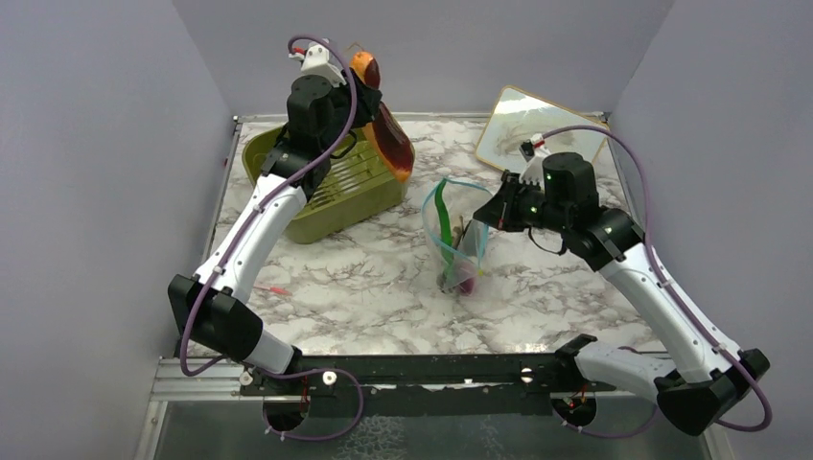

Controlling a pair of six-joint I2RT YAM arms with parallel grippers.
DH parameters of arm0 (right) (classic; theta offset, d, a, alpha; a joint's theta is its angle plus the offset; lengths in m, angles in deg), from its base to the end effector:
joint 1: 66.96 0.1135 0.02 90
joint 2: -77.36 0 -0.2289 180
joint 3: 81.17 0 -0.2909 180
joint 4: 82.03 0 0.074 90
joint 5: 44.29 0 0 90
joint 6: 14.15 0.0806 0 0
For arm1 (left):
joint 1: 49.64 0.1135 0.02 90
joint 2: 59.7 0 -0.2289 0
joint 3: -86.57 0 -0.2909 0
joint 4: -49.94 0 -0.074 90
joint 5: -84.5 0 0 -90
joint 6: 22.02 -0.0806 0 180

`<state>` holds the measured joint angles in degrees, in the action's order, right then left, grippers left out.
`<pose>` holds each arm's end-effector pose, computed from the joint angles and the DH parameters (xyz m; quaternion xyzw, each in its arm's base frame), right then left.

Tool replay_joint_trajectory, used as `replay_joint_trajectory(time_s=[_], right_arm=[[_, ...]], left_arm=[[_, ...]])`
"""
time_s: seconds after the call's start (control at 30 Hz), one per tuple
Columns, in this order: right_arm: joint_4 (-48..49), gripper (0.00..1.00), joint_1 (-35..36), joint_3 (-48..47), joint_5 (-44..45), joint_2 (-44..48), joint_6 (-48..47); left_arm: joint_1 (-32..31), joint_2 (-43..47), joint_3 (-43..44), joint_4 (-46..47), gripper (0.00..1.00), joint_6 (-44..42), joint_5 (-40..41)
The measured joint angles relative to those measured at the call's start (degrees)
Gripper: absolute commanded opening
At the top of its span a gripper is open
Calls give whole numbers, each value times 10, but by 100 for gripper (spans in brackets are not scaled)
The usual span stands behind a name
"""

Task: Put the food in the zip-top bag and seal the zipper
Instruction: Pick up the fake food from the bin.

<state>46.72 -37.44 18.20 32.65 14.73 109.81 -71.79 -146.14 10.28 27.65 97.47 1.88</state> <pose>0.2686 0.1730 0.3230 -0.0201 0.8756 0.3335 0.3489 0.4086 -0.1551 0.4148 -0.0905 0.7316 -0.2509 0.6274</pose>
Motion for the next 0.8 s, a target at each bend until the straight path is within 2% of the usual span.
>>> replay_joint_trajectory(time_s=[0.07,0.23,0.43,0.63,0.8], right_arm=[[4,1,0,16,-1,24,9],[38,1,0,57,-17,79,39],[49,1,0,112,-38,103,71],[63,1,0,115,-62,97,98],[69,1,0,115,-80,99,111]], left_arm=[[-1,15,-39,53,19,14,-70],[-11,16,-86,150,19,38,-177],[-34,30,-127,211,19,45,-291],[-38,67,-163,283,21,52,-387],[-45,95,-201,336,21,60,-431]])
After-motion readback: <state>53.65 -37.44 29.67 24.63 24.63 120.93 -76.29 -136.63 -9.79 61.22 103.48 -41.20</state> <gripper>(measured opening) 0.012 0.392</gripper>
